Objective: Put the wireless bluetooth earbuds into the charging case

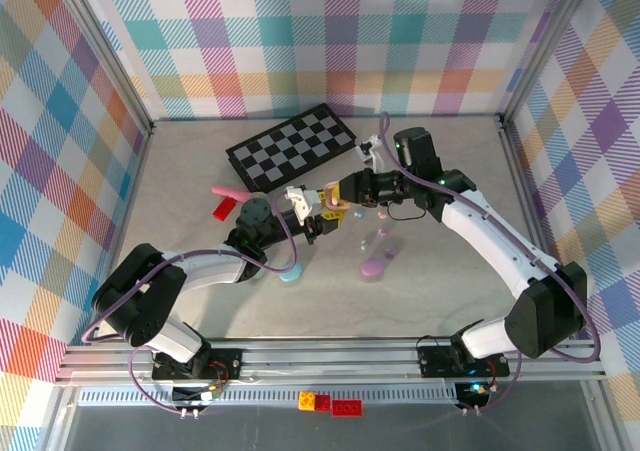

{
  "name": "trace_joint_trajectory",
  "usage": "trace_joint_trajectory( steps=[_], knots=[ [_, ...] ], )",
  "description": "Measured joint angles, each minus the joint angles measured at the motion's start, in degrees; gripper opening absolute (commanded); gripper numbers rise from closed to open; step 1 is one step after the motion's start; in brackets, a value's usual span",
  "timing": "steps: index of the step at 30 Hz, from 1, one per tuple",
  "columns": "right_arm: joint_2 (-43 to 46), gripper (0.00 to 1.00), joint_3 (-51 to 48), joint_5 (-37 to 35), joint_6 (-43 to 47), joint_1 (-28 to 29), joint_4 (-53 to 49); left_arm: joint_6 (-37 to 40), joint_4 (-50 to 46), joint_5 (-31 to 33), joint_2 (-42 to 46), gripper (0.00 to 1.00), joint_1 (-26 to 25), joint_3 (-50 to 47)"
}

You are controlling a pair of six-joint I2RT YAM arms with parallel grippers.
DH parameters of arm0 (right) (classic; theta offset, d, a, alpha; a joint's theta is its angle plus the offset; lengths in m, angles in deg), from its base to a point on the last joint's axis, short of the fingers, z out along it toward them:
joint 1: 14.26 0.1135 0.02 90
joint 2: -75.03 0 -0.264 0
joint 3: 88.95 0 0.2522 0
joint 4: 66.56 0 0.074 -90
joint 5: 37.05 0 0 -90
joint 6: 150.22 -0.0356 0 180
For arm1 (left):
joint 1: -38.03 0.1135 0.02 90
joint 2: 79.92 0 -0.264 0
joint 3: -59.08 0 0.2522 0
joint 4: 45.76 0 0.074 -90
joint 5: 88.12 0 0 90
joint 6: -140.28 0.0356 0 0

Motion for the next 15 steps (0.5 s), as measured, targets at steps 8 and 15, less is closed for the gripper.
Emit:
trace_joint_trajectory(
  steps=[8,15],
  knots=[
    [-0.13,0.21,1.03,-2.91,1.01,1.97,-0.87,-0.02,0.0,1.11,-0.42,0.34,-0.24,0.0],
    [-0.13,0.21,1.03,-5.84,2.14,2.62,-1.6,-0.07,-0.17,1.46,-0.42,0.34,-0.37,0.02]
  ],
)
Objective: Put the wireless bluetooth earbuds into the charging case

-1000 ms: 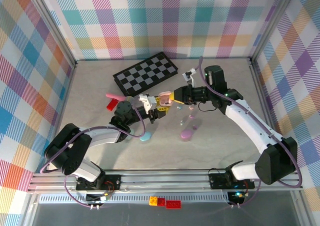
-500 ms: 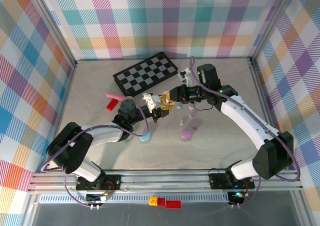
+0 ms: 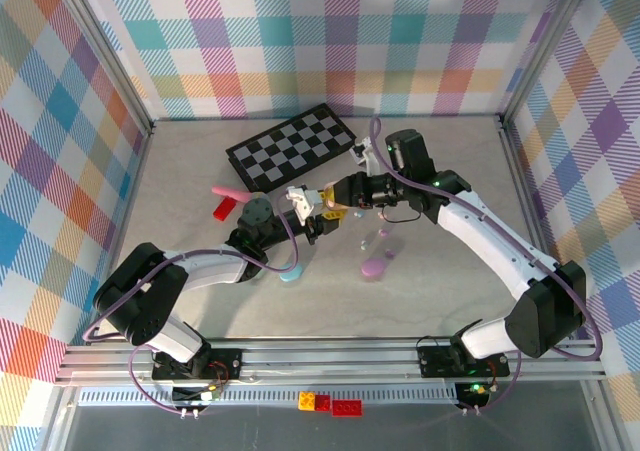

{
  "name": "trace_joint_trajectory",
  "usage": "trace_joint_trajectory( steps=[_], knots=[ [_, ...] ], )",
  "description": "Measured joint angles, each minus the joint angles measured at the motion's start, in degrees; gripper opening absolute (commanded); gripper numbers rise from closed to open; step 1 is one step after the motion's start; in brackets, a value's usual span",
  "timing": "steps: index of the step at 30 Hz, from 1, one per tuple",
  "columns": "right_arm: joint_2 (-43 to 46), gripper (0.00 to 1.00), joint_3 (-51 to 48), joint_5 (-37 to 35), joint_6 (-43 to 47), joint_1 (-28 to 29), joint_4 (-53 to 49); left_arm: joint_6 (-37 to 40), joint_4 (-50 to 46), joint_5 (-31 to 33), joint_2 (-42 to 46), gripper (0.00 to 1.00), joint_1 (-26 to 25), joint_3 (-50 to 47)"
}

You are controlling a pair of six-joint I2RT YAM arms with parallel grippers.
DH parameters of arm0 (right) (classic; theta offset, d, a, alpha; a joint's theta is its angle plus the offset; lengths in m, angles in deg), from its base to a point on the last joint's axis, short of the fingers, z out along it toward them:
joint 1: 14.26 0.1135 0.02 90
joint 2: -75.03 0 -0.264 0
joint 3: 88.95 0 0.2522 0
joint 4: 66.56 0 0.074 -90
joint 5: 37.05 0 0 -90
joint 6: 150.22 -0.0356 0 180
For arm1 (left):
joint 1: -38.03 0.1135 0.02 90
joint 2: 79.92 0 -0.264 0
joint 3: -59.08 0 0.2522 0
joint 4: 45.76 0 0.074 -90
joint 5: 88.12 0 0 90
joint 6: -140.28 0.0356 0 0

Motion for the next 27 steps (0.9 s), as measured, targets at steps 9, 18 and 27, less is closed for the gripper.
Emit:
trace_joint_trajectory(
  steps=[9,18,27],
  knots=[
    [0.0,0.22,-0.02,-3.65,0.13,0.61,0.66,-0.2,-0.39,0.2,-0.07,0.34,0.0,0.02],
    [0.46,0.21,-1.53,-4.7,0.11,0.72,3.39,-0.39,-1.01,0.44,-0.17,0.34,0.0,0.44],
    [1.03,0.23,-3.67,-6.45,0.09,0.85,5.51,-0.39,-2.38,0.44,-0.37,0.34,0.0,0.52]
  ],
)
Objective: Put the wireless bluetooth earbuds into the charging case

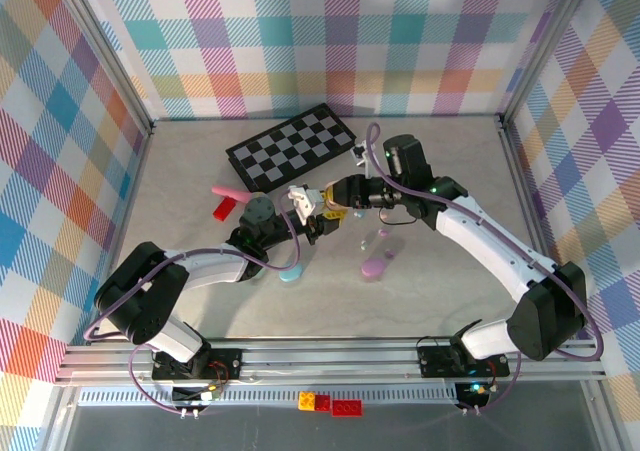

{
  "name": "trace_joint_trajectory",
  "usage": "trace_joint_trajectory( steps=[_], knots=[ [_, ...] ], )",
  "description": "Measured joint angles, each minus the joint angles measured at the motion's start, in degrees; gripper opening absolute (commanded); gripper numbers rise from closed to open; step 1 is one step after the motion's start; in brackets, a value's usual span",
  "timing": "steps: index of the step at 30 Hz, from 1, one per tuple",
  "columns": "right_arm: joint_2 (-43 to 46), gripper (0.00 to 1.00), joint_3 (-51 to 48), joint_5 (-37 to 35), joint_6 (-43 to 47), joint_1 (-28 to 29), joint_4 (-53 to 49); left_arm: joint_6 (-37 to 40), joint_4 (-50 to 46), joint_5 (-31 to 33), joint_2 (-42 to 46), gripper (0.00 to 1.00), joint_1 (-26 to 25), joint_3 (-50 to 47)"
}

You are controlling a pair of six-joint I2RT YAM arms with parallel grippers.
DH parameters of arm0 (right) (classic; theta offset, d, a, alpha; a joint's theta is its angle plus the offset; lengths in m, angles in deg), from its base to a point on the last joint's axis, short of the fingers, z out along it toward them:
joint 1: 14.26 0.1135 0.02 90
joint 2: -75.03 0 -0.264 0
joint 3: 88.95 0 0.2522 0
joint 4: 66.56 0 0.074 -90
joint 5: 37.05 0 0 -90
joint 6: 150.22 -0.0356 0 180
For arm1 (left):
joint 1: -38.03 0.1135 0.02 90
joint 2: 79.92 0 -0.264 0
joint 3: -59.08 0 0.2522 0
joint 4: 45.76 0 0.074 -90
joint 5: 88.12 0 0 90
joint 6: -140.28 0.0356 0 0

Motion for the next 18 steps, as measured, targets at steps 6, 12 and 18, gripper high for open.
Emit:
trace_joint_trajectory(
  steps=[6,12,18],
  knots=[
    [1.18,0.29,-0.81,-2.05,0.02,0.22,0.17,0.0,-0.39,-0.02,0.0,0.34,-0.07,0.2],
    [1.81,0.3,-0.96,-2.43,0.02,0.31,0.15,-0.02,-0.39,-0.04,0.0,0.34,-0.28,0.46],
    [3.1,0.39,-1.05,-2.67,0.24,0.35,0.13,0.0,-0.35,-0.13,0.0,0.34,-0.33,0.98]
  ],
)
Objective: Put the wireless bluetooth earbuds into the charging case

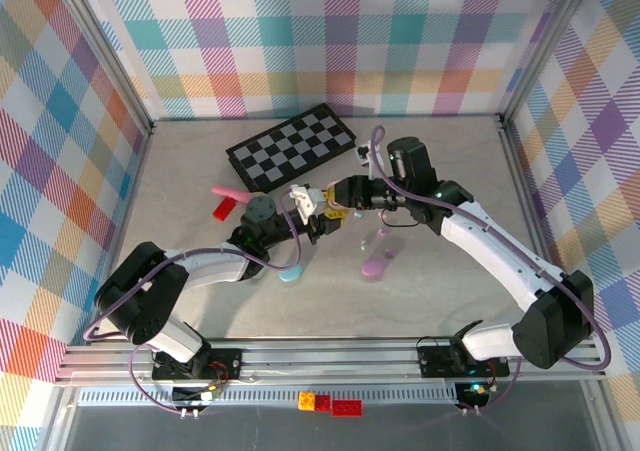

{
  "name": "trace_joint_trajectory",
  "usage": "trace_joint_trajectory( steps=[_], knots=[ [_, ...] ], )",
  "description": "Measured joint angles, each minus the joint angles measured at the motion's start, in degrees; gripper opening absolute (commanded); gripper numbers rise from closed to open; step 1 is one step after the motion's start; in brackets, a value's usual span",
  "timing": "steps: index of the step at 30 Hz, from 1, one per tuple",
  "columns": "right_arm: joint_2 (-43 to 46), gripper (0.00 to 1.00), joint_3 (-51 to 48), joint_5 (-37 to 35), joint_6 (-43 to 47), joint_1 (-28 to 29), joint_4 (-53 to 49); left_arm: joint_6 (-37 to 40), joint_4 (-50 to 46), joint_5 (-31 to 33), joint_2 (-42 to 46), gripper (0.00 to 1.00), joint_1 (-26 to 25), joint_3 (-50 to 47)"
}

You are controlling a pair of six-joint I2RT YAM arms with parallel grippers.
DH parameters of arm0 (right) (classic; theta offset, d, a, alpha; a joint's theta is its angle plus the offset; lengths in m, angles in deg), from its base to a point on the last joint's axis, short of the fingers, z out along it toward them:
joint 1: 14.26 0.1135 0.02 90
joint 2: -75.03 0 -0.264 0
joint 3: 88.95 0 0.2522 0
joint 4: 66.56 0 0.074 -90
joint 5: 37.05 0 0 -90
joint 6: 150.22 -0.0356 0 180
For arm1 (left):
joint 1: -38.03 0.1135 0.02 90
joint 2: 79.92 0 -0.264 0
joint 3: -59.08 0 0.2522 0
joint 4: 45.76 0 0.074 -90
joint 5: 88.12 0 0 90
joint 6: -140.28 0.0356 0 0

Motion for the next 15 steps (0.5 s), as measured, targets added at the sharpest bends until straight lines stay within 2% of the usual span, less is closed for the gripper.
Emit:
trace_joint_trajectory(
  steps=[6,15],
  knots=[
    [5.05,0.5,-2.75,-0.94,1.6,0.15,-0.04,0.04,0.48,0.33,0.0,0.34,-0.09,0.0],
    [18.14,0.55,-11.5,-6.88,3.32,-1.31,1.79,0.09,1.95,0.52,1.03,0.34,0.11,-1.14]
  ],
)
